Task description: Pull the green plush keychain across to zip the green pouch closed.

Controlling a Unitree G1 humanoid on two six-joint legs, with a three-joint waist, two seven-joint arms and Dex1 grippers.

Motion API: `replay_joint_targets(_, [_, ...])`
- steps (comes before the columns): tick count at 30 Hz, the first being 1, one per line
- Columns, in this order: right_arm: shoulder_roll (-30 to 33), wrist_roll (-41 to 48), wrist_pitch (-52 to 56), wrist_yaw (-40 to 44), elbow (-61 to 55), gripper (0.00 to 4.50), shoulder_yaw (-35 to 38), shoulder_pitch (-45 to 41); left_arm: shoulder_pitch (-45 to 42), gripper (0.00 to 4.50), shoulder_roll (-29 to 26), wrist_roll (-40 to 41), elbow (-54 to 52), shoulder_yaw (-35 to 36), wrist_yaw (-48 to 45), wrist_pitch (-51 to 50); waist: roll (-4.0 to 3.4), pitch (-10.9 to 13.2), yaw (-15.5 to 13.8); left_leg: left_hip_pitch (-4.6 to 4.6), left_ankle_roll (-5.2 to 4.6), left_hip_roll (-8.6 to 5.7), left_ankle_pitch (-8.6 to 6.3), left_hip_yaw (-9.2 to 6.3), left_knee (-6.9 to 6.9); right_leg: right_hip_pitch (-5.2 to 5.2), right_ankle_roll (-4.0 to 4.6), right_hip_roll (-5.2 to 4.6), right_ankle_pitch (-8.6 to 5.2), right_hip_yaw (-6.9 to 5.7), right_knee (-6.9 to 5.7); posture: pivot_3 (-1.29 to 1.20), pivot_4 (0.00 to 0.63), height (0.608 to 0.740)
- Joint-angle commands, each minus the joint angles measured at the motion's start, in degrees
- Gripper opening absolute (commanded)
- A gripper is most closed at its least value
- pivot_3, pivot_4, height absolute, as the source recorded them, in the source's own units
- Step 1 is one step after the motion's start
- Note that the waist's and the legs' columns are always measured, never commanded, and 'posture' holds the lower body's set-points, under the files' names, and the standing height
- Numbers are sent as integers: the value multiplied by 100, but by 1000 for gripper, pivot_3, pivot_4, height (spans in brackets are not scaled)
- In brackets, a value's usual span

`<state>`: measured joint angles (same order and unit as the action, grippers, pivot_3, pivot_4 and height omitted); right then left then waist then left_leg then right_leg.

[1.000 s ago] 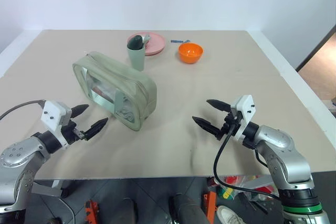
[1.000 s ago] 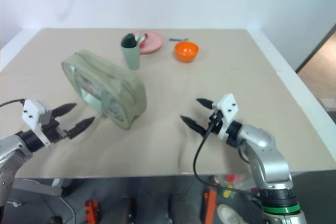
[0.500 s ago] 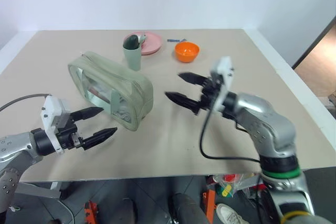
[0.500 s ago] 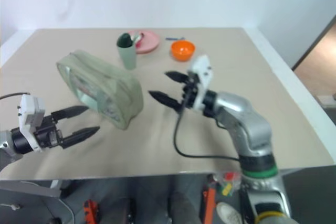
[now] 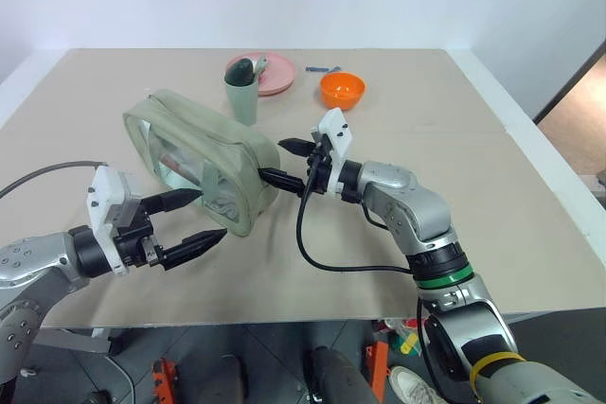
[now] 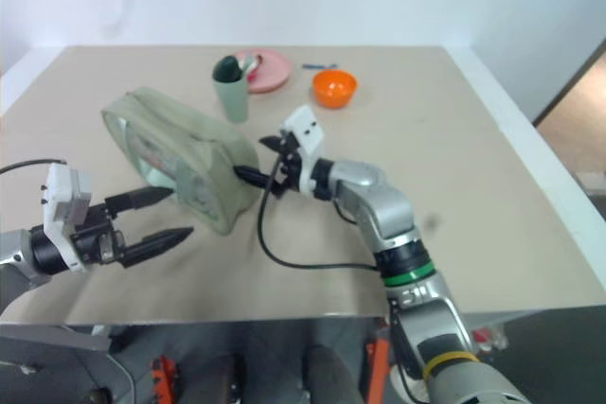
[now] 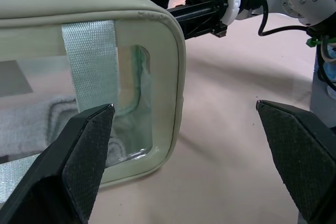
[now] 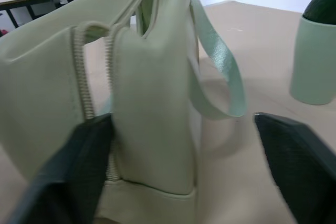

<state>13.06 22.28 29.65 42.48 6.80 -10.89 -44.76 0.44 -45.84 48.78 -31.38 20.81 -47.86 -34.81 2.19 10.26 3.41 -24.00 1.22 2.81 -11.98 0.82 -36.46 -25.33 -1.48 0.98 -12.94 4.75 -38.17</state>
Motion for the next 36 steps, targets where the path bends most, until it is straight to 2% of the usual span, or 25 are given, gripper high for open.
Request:
replay_joint_targets(1, [-164, 69, -114, 94, -7, 2774, 140, -300, -99, 4500, 64, -67, -133, -77, 59, 132, 0, 0, 1, 0, 0, 1, 1, 0, -1, 0, 1, 2, 2, 0, -1, 0, 150, 740])
replay_joint_targets(3, [-194, 35, -150, 131, 17, 1942, 136, -331, -118, 4500, 98, -103, -136, -127, 80, 147, 0, 0, 0, 1, 1, 4, 2, -5, -4, 1, 1, 5, 4, -4, -2, 0, 150, 740])
replay_joint_targets(9, [-233, 28, -208, 201, -12, 31, 172, -363, -155, 4500, 214, -192, -142, -263, 102, 188, 0, 0, -3, -2, 2, 4, 2, -4, -5, 2, 1, 4, 4, -4, -2, 0, 150, 740])
replay_joint_targets(17, [-12, 189, -339, 571, -318, 31, 290, -330, -266, 4500, 249, -221, -65, -378, 92, 211, 0, 0, -7, -5, 2, 3, 2, -8, -5, 2, -1, 4, 3, -4, -2, 0, 150, 740])
replay_joint_targets(23, [889, 440, -687, 1859, -334, 31, 506, -422, -308, 4500, 239, -176, -66, -424, 66, 187, 0, 0, -37, -6, 1, -1, 2, -8, -7, 3, -4, 2, 1, -5, -1, 0, 150, 740])
replay_joint_targets(25, [1477, 306, -1222, 2699, 194, 31, 590, -484, -319, 4500, 243, -155, -100, -449, 75, 170, -3, 2, -60, -7, 1, -1, 2, -8, -7, 2, -4, 2, 1, -4, -1, 0, 150, 740])
replay_joint_targets(28, [1937, 63, -1952, 3389, 1104, 31, 593, -691, -336, 4500, 231, -128, -114, -469, 54, 160, -3, 2, -65, -4, 1, -4, 2, -7, -10, 6, -4, 0, 1, -5, 0, 0, 150, 740])
replay_joint_targets(32, [2231, -424, -3061, 3884, 2805, 31, 600, -1254, -450, 4500, 212, -3, -110, -517, -54, 123, -6, 4, -49, 8, -1, -2, 3, 2, -11, 8, 2, 4, 10, -1, -1, 0, 150, 740])
replay_joint_targets(36, [2190, -610, -3545, 4019, 3824, 31, 680, -1682, -566, 4500, 128, 158, -179, -641, -245, 21, -8, 5, -49, 18, -2, 0, 3, 4, -9, 13, 4, 7, 11, 3, -3, 0, 150, 740])
